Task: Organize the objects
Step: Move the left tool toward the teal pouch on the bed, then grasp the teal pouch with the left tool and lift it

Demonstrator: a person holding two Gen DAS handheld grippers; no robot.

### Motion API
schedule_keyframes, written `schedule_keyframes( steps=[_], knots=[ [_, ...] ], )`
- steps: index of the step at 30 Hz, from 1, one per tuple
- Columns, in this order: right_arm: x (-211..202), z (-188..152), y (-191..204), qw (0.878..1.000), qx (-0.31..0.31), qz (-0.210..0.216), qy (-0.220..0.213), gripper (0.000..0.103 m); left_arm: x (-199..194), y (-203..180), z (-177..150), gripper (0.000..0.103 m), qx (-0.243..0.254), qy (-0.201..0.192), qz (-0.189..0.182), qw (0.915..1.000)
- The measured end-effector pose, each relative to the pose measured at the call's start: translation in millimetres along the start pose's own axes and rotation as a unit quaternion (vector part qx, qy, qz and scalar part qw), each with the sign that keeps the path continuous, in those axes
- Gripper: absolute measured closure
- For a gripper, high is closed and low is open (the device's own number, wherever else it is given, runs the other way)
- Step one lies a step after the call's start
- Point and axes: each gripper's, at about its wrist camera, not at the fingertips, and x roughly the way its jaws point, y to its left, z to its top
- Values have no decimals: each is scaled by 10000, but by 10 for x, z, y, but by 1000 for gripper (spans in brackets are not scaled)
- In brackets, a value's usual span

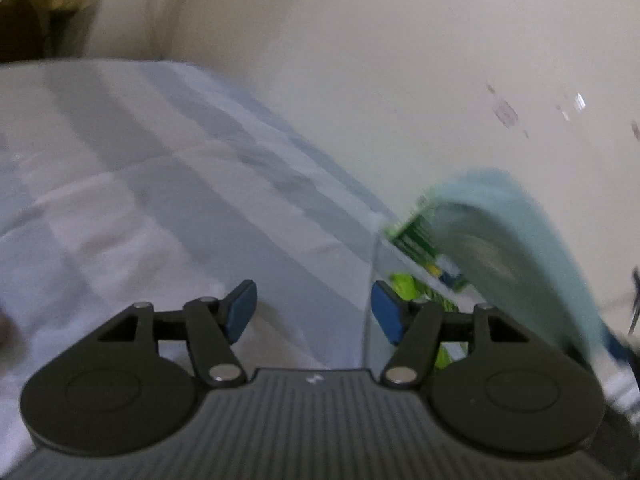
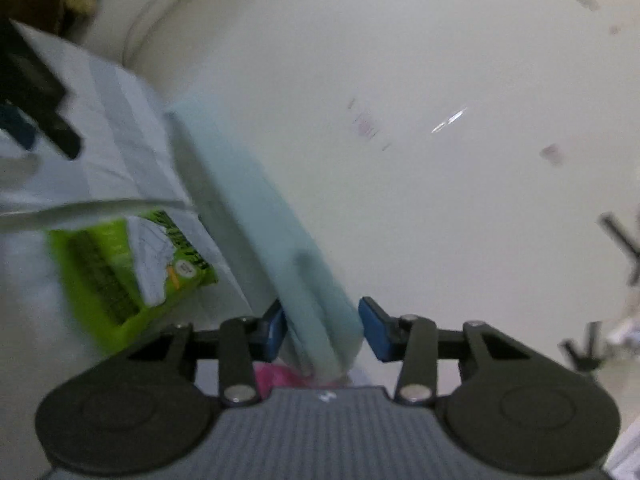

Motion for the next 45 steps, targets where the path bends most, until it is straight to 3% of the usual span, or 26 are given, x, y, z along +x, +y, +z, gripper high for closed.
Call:
schedule_keyframes(
  steps=[3,6,8,9,11,14,16,20,22,24,27,28,29,30,32,36,38,41,45],
  knots=[
    [-680,-311,-109,9998,-81,71,-185,64,-11,79,7,38,-245,77,-98,9996],
    [-1179,-796,-70,9997,-123,128,185,59,-32,-10,-43,38,-31,110,-228,9997],
    [-1396,-1098,-81,9975,145,443,540,42,-14,-129,-100,38,300,194,-357,9987],
    [-1495,-1230,-131,9951,445,590,660,29,-17,-212,-146,38,498,274,-447,9974],
    [-1630,-1437,-293,9825,1252,1052,888,27,-48,-335,-229,38,782,405,-616,9942],
    [-1828,-1702,-585,9476,2529,1709,943,27,-238,-574,-391,38,1274,485,-888,9867],
    [-1841,-1883,-834,9133,3426,2018,880,27,-390,-720,-521,36,1605,607,-1200,9778],
    [-1704,-2173,-1140,8455,4751,2226,991,27,-507,-1005,-720,31,2317,924,-1583,9554],
    [-1603,-2239,-1159,8157,5121,2477,1054,27,-468,-1093,-773,15,2540,942,-1464,9514],
    [-1509,-2191,-1086,8003,5217,2749,1083,27,-405,-1119,-799,9,2591,935,-1217,9536],
    [-1426,-2070,-894,7973,5155,2963,1037,28,-140,-1052,-878,11,2618,1347,-969,9507],
    [-1373,-2019,-815,8004,5093,2986,1044,29,-141,-1059,-941,16,2807,1175,-973,9476],
    [-1353,-1969,-755,8118,4987,2886,948,28,-176,-1095,-1018,20,3042,1141,-978,9407],
    [-1335,-1889,-702,8280,4794,2759,919,28,-243,-1149,-1080,35,3198,1199,-1129,9331],
    [-1360,-1805,-660,8430,4647,2577,844,34,-380,-1261,-1133,38,3376,1034,-865,9316],
    [-1494,-1838,-840,8532,4637,2375,250,38,-584,-1393,-945,46,2963,824,-1104,9451],
    [-1597,-1856,-1010,8575,4669,2157,-121,38,-675,-1593,-874,46,2928,590,-1324,9451],
    [-1751,-1919,-1372,8642,4728,1614,-595,38,-727,-2047,-845,46,3067,326,-1653,9368],
    [-1800,-2243,-1871,8494,5127,985,-776,38,-537,-2672,-986,46,3309,465,-2022,9206]
  ],
)
